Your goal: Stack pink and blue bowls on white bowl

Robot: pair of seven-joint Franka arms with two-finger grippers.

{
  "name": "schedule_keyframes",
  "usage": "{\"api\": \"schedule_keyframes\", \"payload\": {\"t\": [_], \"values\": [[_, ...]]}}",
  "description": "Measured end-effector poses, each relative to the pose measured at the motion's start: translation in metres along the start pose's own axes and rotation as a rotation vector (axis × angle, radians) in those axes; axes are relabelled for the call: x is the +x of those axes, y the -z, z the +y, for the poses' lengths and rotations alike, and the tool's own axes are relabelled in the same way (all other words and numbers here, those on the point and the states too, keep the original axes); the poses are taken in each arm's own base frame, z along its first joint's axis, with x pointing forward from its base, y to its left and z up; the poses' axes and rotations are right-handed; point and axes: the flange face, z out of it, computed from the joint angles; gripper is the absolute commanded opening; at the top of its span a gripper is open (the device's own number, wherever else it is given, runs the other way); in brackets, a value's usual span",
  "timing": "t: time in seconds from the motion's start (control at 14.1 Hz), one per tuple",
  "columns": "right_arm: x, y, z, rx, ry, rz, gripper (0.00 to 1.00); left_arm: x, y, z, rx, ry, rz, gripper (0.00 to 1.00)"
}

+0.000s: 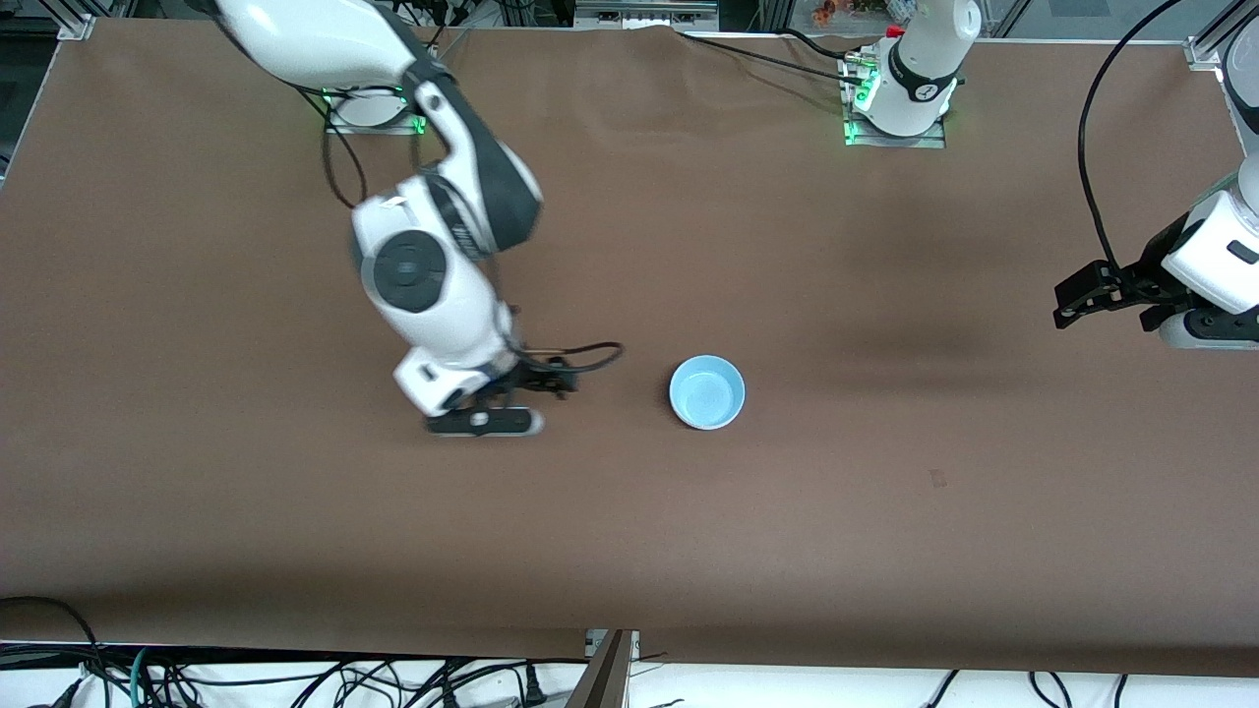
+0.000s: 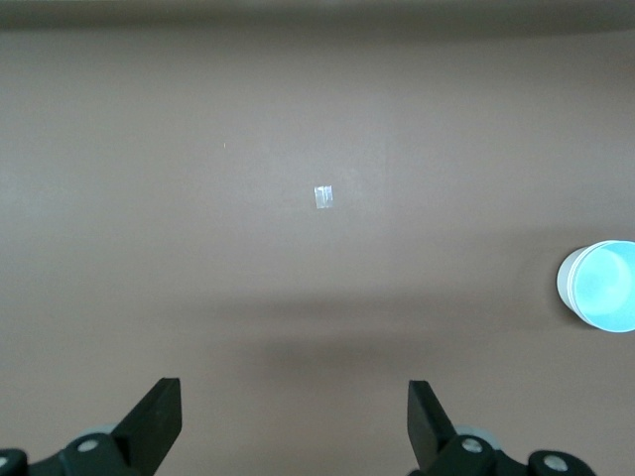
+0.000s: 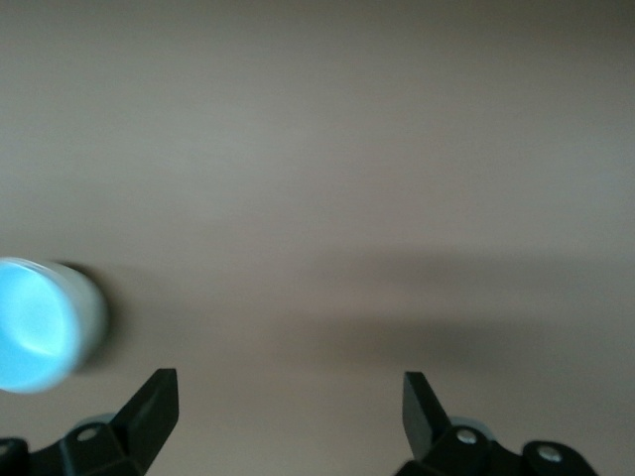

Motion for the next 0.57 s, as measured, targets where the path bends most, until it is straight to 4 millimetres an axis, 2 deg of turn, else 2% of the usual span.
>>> {"api": "schedule_keyframes", "payload": {"t": [0.21,0.36,0.43,0.57], "values": [[-0.006,0.058,0.080,-0.078,0.105,-0.095,1.00,0.001,0.002,0.000,0.000,-0.001,0.007,1.00],[-0.018,0.107,0.148,-0.084,0.067,-0.146,1.00,0.001,0.002,0.001,-0.001,-0.001,0.007,1.00],[-0.027,0.130,0.174,-0.081,0.042,-0.162,1.00,0.001,0.002,0.001,-0.001,-0.001,0.006,1.00],[-0.050,0.168,0.206,-0.079,0.004,-0.176,1.00,0.001,0.002,0.001,-0.001,-0.002,0.006,1.00]]}}
